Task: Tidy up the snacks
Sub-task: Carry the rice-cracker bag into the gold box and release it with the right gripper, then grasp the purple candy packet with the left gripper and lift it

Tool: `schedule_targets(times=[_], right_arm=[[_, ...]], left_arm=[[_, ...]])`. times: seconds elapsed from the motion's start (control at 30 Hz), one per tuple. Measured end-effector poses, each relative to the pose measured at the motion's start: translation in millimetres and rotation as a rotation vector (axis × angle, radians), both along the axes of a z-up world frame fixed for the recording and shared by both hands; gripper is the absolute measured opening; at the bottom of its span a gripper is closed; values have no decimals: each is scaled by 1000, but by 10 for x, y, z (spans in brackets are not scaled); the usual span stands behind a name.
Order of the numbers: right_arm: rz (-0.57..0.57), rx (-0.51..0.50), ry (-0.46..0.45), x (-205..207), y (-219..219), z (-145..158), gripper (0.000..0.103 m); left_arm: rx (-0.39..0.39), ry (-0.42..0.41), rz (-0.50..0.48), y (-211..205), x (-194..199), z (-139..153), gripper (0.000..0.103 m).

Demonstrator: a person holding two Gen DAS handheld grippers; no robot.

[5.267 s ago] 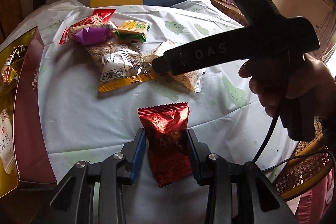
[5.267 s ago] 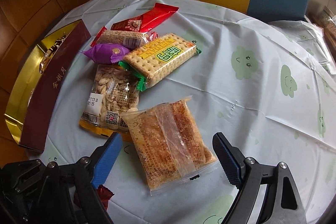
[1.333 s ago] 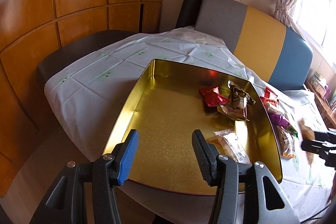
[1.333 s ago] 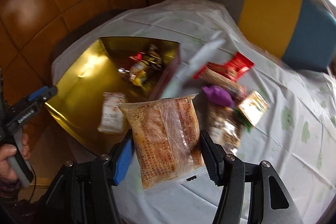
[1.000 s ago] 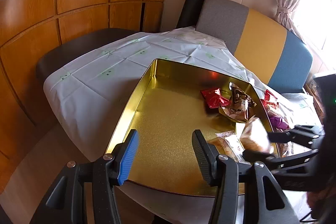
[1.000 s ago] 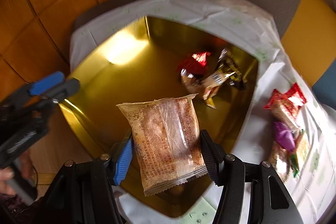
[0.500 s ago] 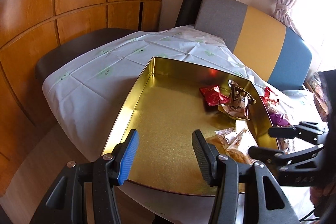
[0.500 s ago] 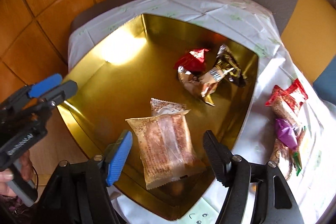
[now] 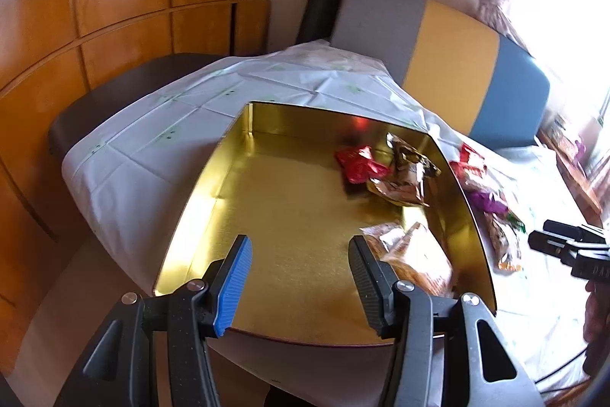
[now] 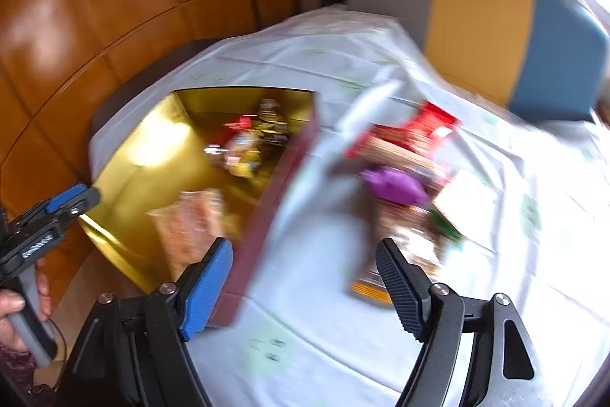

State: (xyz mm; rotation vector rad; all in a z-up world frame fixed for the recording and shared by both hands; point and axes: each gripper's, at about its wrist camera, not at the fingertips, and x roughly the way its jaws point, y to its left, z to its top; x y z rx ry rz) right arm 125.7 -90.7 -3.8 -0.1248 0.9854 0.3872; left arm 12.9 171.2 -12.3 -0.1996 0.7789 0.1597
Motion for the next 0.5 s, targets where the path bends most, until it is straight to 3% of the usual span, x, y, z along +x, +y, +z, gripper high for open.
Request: schedule_targets(times=[0.23,0.43,0.5], right_arm=[[-115,-65,27,47,-663,-135,79],[-216,-74,56,103,-1185,-295,79],[-278,-78,83,150,-1325,-359,79]], left_arm=[[58,-4,-134,-362,113,155,53],[83,9,-327,-862,340,307,53],[89,26,-378,-1033,411,328,48]])
